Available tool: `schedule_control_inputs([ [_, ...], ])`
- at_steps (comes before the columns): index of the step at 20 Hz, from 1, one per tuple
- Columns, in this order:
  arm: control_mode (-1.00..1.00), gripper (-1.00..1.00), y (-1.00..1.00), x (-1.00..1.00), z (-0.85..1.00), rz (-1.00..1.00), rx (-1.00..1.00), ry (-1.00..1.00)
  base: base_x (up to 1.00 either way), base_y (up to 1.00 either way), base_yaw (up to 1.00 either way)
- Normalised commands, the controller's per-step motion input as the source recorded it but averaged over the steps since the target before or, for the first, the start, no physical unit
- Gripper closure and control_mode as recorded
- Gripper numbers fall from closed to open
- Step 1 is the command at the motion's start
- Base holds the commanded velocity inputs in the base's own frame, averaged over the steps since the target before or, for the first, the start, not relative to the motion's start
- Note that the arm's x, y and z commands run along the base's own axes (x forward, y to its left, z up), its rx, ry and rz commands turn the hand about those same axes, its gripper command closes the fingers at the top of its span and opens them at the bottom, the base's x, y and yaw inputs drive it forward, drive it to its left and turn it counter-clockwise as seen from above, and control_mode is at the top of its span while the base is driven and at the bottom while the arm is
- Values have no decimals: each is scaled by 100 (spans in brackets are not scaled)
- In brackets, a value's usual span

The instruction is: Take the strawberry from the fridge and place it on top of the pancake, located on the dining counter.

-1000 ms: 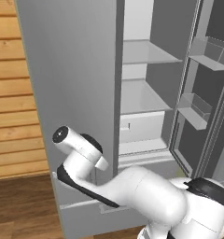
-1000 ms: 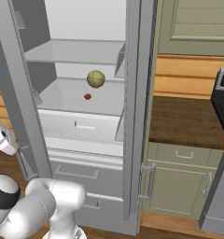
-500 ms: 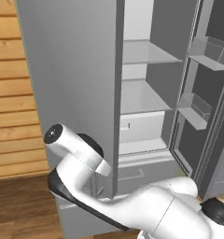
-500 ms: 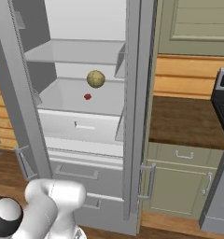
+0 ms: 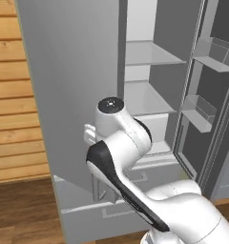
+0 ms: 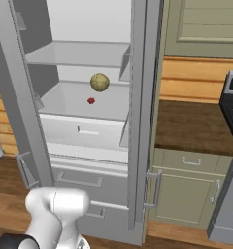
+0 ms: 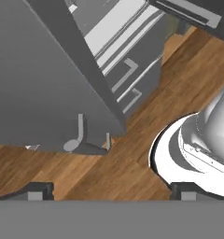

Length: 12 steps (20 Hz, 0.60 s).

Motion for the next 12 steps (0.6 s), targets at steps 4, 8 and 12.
schedule_control_inputs([
  [4,-100,-100,-59,0,36,3,45,0,0,0,0],
  [8,-100,-100,-57,0,44,3,40,2,0,0,0],
  [12,-100,-100,-62,5,28,2,28,0,0,0,0],
])
